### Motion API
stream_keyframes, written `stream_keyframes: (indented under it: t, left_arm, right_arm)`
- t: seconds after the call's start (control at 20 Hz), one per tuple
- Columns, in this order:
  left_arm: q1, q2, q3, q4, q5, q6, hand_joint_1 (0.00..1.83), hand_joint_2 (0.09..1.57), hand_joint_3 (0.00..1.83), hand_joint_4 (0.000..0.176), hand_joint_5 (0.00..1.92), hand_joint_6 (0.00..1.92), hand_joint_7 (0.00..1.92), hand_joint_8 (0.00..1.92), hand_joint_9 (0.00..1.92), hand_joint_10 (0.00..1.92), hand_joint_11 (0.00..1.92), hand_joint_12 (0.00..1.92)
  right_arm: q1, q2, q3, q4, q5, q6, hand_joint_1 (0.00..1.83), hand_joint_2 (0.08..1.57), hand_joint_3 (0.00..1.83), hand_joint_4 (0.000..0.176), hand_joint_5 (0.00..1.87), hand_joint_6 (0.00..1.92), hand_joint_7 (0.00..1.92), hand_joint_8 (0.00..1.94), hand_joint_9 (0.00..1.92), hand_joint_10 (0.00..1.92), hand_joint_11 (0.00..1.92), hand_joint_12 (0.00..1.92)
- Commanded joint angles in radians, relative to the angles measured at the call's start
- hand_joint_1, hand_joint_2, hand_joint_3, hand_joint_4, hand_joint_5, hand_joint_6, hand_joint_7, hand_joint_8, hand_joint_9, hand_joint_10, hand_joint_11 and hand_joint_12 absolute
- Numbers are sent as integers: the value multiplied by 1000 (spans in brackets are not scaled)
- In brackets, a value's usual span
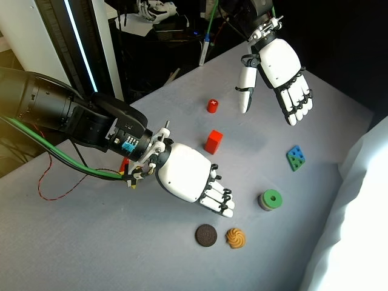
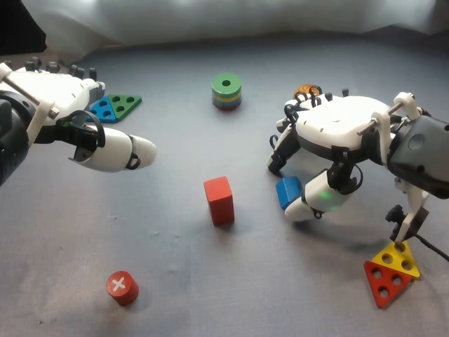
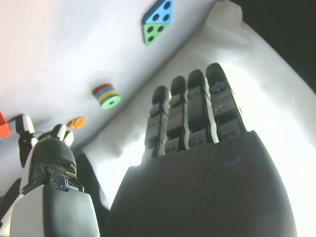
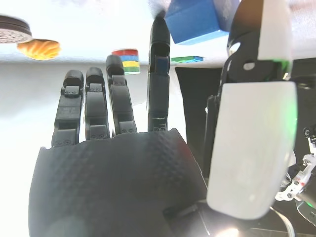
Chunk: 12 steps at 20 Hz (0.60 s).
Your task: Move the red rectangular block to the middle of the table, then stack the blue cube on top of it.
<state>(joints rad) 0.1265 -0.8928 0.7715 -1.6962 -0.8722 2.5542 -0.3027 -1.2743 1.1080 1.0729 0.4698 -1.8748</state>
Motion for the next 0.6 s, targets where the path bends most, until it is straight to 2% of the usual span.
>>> stream_keyframes:
  t: [0.0,0.05,0.1,0.15,0.2,0.25,0.35,0.55]
  left_arm:
    - [-16,19,-3,70,-33,5,151,1068,1,0,114,2,99,2,54,2,0,139]
    - [-16,19,-3,70,-33,6,146,1069,1,0,115,2,102,2,58,2,0,153]
    - [-17,19,-3,70,-35,6,147,1071,1,0,113,0,102,1,58,1,0,143]
    - [-17,19,-3,70,-35,6,141,1074,2,0,115,0,105,1,60,1,0,128]
    - [-18,19,-3,70,-36,6,147,1075,1,0,113,0,103,0,56,1,0,107]
    - [-19,19,-3,72,-36,6,151,1077,1,0,116,1,106,1,59,1,0,118]
    - [-20,19,-4,72,-36,6,122,1085,3,0,117,0,105,0,61,0,0,151]
    - [-30,18,-5,72,-36,6,154,1076,0,0,131,5,118,5,71,4,0,148]
  right_arm:
    - [2,9,1,-32,62,4,924,832,6,144,891,15,305,6,0,0,0,0]
    - [2,9,1,-32,63,3,931,836,5,166,917,17,306,2,0,0,0,0]
    - [2,9,1,-32,63,3,951,853,10,153,956,26,253,0,0,0,0,0]
    - [2,9,1,-33,63,3,977,857,4,149,1031,21,180,0,0,0,0,0]
    - [3,9,1,-38,62,3,1012,820,0,155,1116,19,193,2,0,0,0,0]
    - [3,9,1,-42,62,3,1090,929,6,172,1351,154,153,11,0,0,0,0]
    - [3,9,1,-49,62,3,1099,979,3,176,1314,373,128,0,0,0,0,0]
    - [4,9,1,-76,61,3,1097,996,1,176,1259,516,194,1,68,6,0,0]
